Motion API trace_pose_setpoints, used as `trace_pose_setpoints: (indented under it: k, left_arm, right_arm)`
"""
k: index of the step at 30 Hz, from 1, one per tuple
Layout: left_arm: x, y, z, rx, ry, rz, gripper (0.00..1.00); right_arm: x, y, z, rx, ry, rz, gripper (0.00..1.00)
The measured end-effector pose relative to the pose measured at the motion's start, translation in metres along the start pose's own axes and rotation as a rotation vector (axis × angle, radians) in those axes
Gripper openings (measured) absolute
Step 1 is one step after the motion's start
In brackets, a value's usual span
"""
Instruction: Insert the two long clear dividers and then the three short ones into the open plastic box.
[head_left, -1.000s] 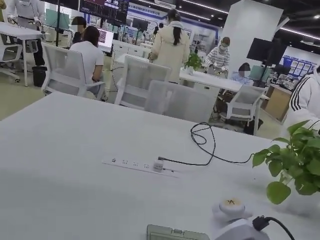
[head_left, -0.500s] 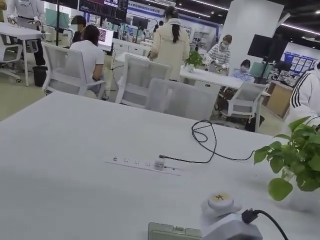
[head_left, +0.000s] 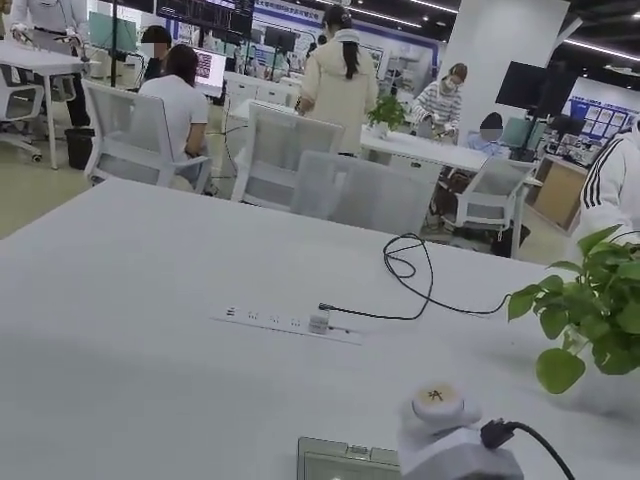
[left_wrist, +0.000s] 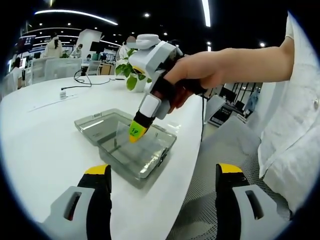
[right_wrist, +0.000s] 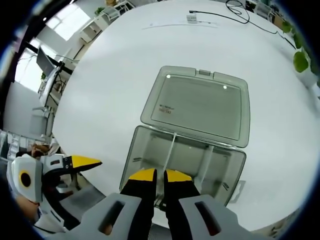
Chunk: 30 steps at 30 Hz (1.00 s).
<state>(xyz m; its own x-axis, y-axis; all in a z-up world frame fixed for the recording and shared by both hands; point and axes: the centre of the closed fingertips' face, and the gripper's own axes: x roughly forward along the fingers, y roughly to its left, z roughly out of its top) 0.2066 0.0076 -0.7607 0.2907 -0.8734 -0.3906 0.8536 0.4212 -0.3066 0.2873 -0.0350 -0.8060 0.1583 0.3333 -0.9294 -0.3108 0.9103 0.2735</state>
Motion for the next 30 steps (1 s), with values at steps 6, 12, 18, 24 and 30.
trace_pose_setpoints:
  k: [6,12,18,24,30]
  left_arm:
    - [-0.0001,0.0002,-0.0006,-0.003,-0.002,-0.004,0.86]
    - [-0.0002,0.0017,0.0012,-0.004,-0.008,-0.005,0.86]
    - [0.0001,0.0016,0.0024,-0.008,-0.012,-0.002,0.86]
    - [0.0001,0.0013,-0.0002,-0.009,-0.005,-0.004,0.86]
    - [-0.0001,0.0031,0.0012,-0.013,-0.008,-0.004,0.86]
  right_arm:
    - [-0.0007,0.0001,0.0013,-0.011,-0.03,-0.032,0.07]
    - [-0.0011,-0.0009,0.0021,-0.013,-0.056,-0.045,0.06]
    - [-0.0009,-0.0014,0.002,-0.009,-0.053,-0.038,0.06]
    - [-0.001,-0.0015,0.0027,-0.007,-0.061,-0.033,0.06]
    - [-0.0012,-0.0021,0.0028,0.001,-0.072,-0.029,0.06]
